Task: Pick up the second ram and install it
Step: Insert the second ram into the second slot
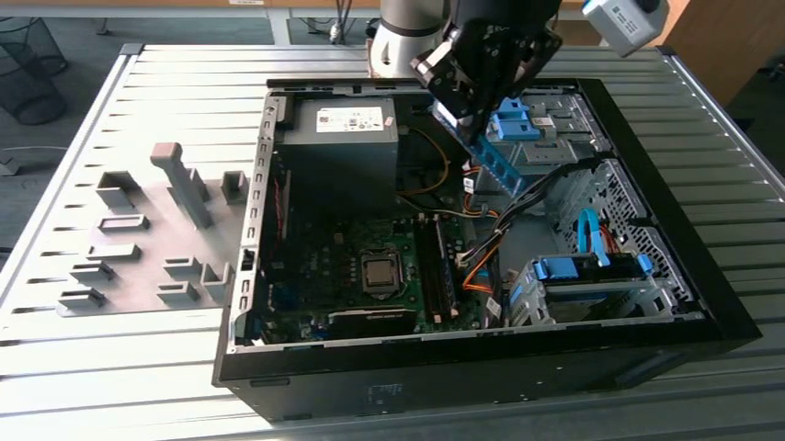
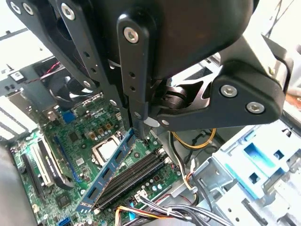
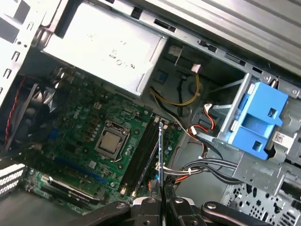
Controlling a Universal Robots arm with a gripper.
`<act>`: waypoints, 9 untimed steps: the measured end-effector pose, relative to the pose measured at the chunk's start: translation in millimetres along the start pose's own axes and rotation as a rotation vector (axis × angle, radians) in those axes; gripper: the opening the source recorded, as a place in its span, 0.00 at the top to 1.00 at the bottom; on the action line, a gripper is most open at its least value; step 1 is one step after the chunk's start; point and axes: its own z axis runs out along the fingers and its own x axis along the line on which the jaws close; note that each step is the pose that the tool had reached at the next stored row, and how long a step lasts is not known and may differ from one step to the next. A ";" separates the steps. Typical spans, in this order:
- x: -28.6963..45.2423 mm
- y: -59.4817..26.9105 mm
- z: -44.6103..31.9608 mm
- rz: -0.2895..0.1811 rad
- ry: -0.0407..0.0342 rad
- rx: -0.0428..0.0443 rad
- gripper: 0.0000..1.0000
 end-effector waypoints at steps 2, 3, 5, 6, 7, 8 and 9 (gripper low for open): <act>0.0 0.0 0.3 0.019 -0.0001 0.0003 0.86; 0.0 0.0 0.4 0.027 -0.0001 0.0004 0.86; 0.0 0.0 0.7 0.045 -0.0003 0.0008 0.86; 0.0 0.0 0.8 0.054 -0.0003 0.0009 0.86; 0.0 0.0 0.9 0.062 -0.0003 0.0011 0.86; 0.1 0.0 1.0 0.071 -0.0003 0.0013 0.86; 0.1 0.0 1.1 0.080 -0.0004 0.0014 0.86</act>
